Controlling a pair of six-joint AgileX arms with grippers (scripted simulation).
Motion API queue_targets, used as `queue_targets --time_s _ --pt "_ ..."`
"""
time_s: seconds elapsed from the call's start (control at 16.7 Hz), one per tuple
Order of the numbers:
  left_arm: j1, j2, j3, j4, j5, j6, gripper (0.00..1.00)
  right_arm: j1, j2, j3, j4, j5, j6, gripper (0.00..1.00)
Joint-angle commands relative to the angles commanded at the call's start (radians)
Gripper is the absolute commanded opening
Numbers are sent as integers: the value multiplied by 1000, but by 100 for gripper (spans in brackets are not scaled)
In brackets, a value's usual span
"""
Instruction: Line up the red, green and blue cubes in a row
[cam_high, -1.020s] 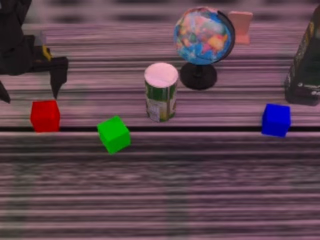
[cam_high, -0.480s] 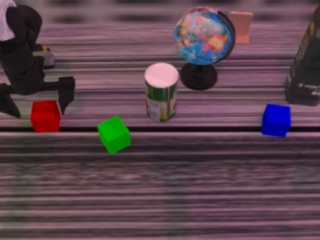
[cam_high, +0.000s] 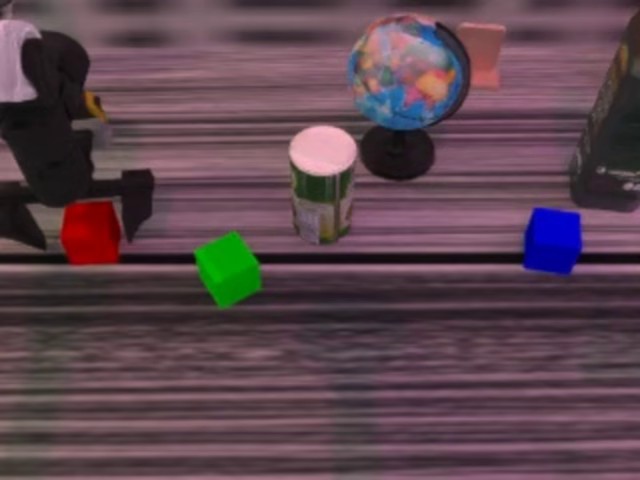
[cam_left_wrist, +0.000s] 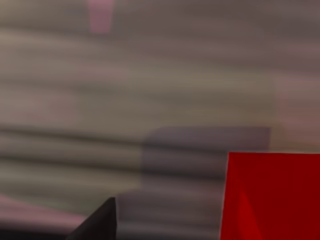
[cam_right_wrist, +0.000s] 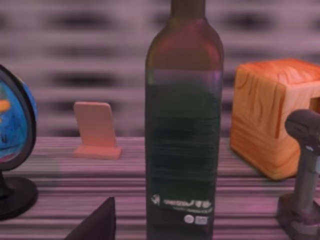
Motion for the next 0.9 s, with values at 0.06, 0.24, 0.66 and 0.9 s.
queue_targets --time_s 0.06,0.24,0.66,0.9 --pt "0 0 0 0 0 0 85 0 0 0 0 0 0 100" --pt "0 0 0 0 0 0 62 0 0 0 0 0 0 100" --pt "0 0 0 0 0 0 10 0 0 0 0 0 0 100" --pt "0 0 0 0 0 0 0 0 0 0 0 0 0 100"
